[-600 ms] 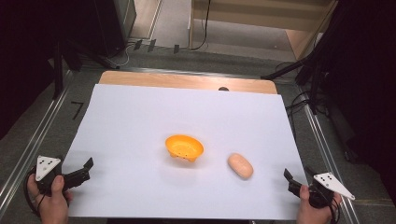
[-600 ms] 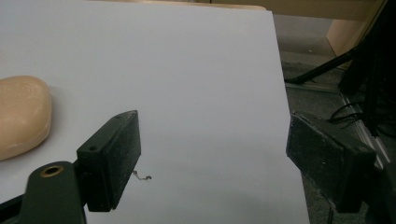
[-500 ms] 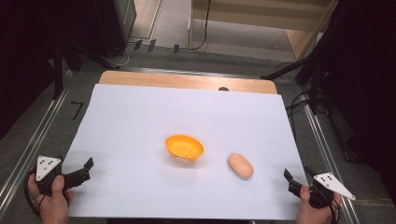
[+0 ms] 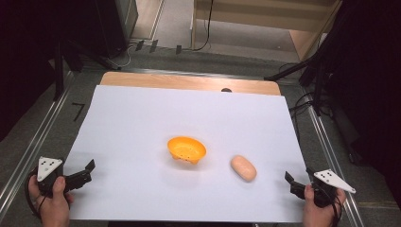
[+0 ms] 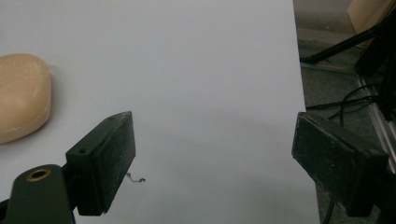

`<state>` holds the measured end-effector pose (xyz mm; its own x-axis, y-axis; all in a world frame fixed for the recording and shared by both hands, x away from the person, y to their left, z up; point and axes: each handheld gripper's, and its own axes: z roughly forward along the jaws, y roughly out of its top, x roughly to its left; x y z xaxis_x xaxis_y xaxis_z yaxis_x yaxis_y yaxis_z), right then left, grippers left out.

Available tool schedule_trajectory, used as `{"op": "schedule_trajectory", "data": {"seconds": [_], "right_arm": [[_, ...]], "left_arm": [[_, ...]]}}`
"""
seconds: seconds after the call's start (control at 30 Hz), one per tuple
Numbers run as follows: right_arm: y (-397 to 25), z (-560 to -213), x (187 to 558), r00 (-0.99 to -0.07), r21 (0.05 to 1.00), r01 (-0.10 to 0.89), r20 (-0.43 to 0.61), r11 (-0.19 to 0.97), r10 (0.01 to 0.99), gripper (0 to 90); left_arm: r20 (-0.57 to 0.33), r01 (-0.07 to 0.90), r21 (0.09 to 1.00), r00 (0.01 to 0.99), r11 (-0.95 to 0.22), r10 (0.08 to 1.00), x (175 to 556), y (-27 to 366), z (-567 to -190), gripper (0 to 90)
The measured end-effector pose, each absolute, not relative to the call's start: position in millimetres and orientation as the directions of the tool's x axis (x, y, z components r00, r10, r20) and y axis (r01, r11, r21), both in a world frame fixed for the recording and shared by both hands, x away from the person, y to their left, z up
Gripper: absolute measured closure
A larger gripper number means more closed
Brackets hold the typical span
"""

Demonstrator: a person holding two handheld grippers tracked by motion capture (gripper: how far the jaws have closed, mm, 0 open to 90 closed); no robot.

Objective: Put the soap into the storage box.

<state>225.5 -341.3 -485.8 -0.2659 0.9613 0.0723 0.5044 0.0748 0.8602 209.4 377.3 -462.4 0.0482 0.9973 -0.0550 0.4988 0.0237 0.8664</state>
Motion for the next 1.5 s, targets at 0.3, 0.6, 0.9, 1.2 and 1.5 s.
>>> {"op": "schedule_trajectory", "data": {"seconds": [0.3, 0.6, 0.9, 1.2, 1.5], "right_arm": [[-344, -472, 226, -0.322, 0.807, 0.579, 0.100, 0.112, 0.941, 14.0], [-330, -461, 235, -0.370, 0.749, 0.627, 0.041, 0.217, 0.928, 13.7], [-311, -444, 247, -0.441, 0.690, 0.659, 0.031, 0.301, 0.897, 14.1], [-294, -435, 258, -0.481, 0.646, 0.679, 0.033, 0.349, 0.876, 14.4], [-283, -432, 266, -0.519, 0.620, 0.687, 0.054, 0.379, 0.853, 14.6]], "left_arm": [[-0.058, 0.495, 0.869, 0.052, 0.024, 0.997, 209, 378, -462, 0.0], [-0.056, 0.496, 0.868, 0.059, 0.020, 0.997, 209, 378, -462, 0.0], [-0.051, 0.496, 0.868, 0.066, 0.012, 0.997, 209, 378, -462, 0.0], [-0.053, 0.494, 0.870, 0.064, 0.015, 0.996, 208, 377, -462, 0.0], [-0.049, 0.491, 0.871, 0.064, 0.011, 0.997, 208, 377, -462, 0.0]]}}
